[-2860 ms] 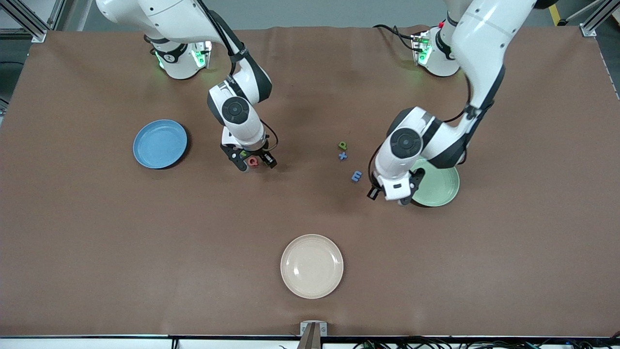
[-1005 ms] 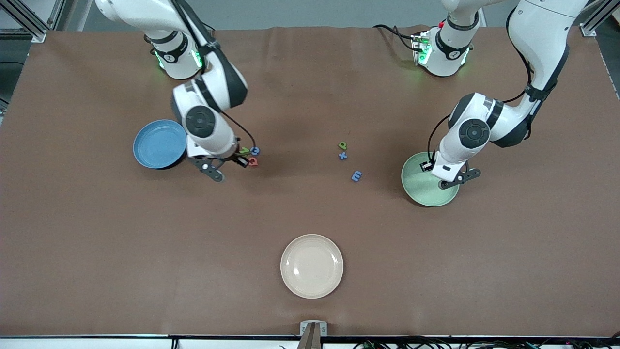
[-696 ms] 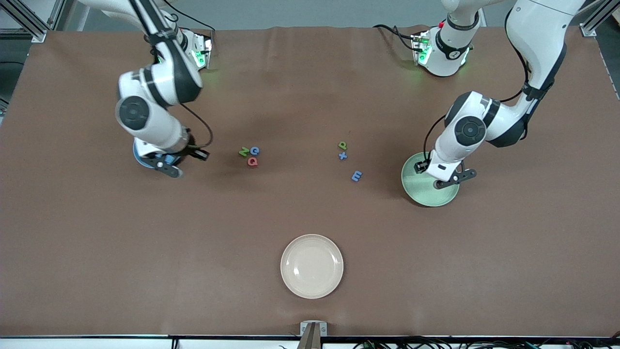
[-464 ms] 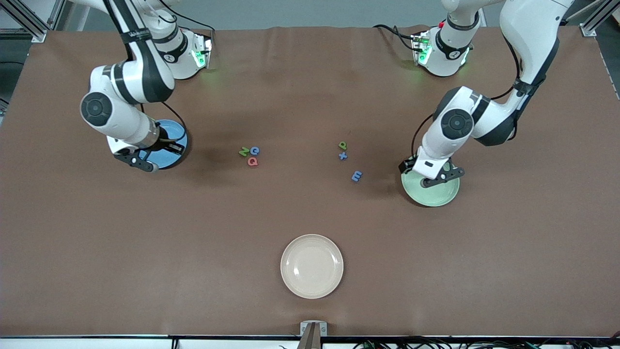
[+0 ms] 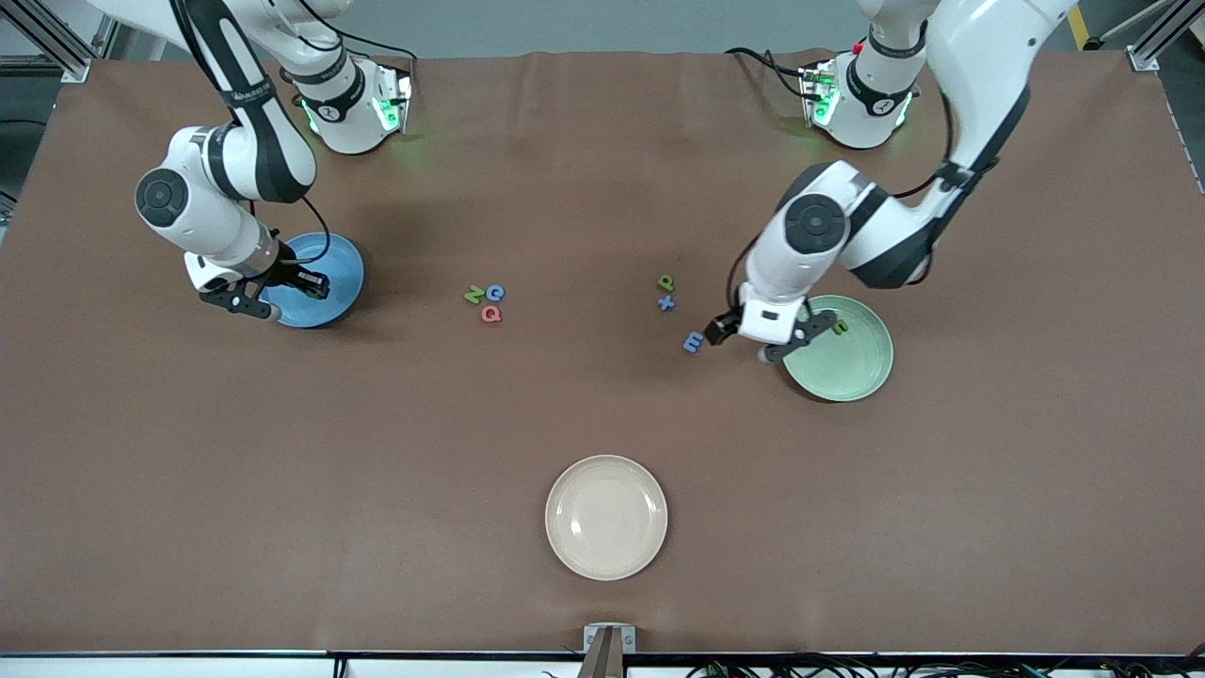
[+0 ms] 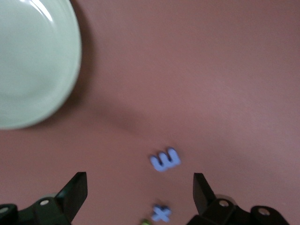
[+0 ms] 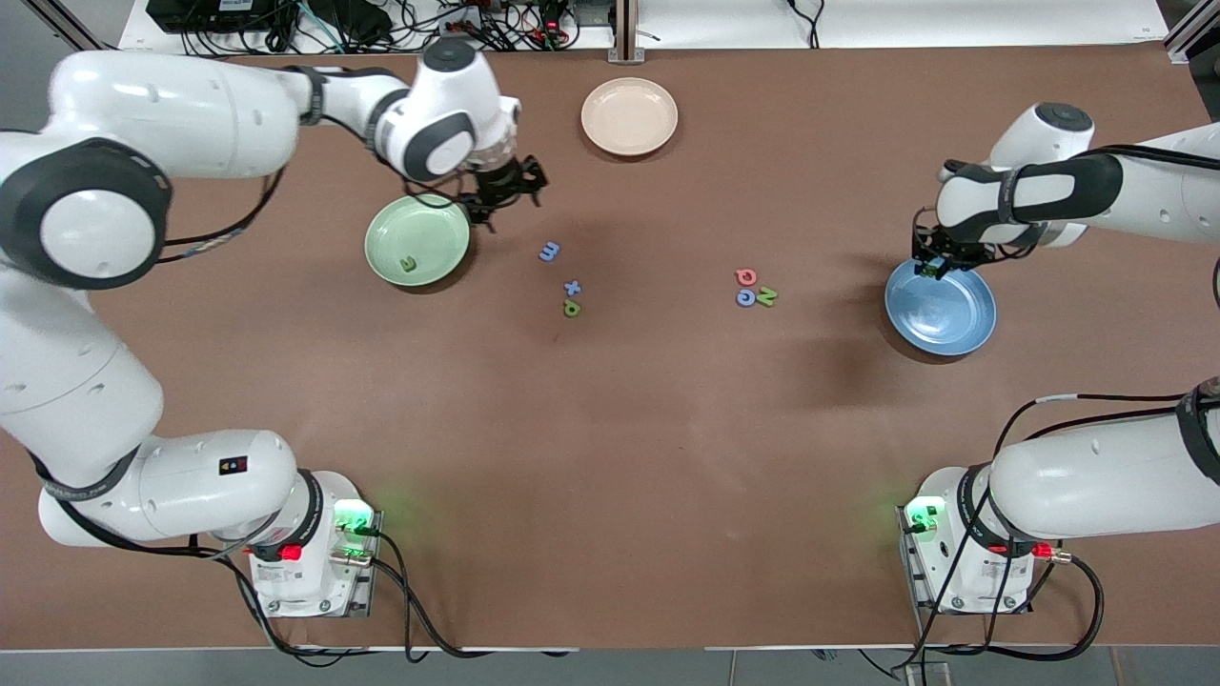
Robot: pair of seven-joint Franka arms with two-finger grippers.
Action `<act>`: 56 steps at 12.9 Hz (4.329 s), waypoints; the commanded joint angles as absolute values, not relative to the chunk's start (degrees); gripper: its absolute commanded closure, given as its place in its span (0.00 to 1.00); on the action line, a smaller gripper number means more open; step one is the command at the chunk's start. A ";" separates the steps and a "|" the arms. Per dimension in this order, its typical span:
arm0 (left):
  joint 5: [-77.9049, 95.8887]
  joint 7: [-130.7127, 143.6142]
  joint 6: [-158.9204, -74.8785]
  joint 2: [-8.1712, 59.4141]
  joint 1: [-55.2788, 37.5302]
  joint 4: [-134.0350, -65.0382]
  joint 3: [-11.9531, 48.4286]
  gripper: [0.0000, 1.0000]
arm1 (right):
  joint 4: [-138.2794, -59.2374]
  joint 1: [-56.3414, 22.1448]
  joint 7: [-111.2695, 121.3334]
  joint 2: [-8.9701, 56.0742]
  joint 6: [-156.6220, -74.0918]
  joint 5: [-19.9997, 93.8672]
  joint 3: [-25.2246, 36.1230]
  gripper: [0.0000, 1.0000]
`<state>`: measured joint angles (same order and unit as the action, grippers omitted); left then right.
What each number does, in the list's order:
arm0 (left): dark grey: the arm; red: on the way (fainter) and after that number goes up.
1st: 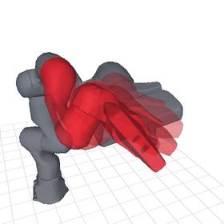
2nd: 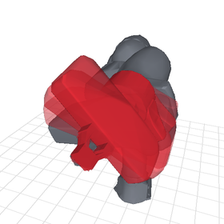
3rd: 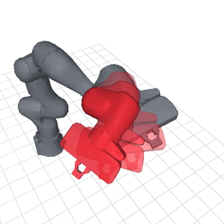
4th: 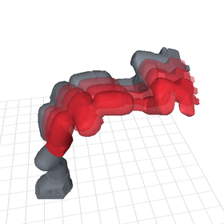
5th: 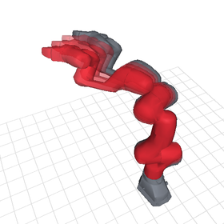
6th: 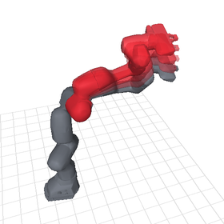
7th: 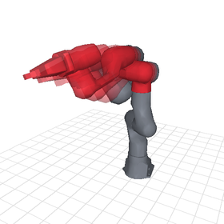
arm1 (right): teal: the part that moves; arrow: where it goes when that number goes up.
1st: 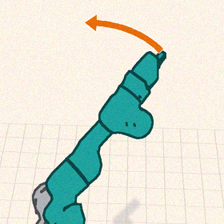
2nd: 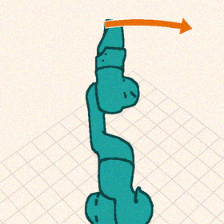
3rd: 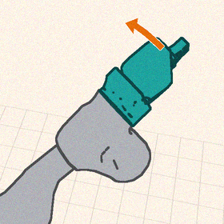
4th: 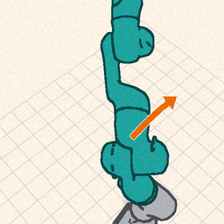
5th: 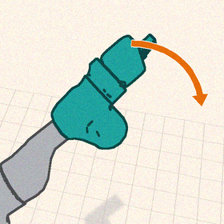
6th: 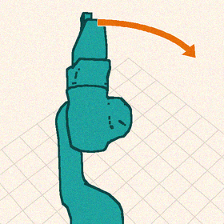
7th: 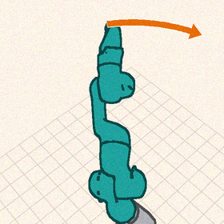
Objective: Sort uppercase to blue plate, lowercase to green plate
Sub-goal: 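Grasp the blue m with the left gripper while the right reaches N, then place the m with the left gripper while the right gripper grasps N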
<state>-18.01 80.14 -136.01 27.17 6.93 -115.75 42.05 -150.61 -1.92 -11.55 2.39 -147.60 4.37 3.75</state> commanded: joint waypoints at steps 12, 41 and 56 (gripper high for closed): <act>-18.72 102.65 -134.74 39.64 -13.80 -104.77 26.10 0.10 | -147.60 -0.18 -11.25 5.99 -142.09 4.04 2.64 0.00; -22.04 59.72 -125.16 25.58 26.70 -120.14 47.64 0.80 | -139.92 -33.57 -51.41 17.14 -155.74 11.43 2.11 0.36; -39.11 53.70 -134.73 33.57 36.04 -121.99 47.20 0.79 | -140.01 -37.00 -53.26 18.02 -156.80 11.78 2.11 0.50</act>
<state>-37.47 53.95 -133.63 33.70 35.45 -121.64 46.52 -139.95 -35.63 -52.60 17.74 -156.21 10.71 1.68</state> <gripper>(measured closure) 0.590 0.441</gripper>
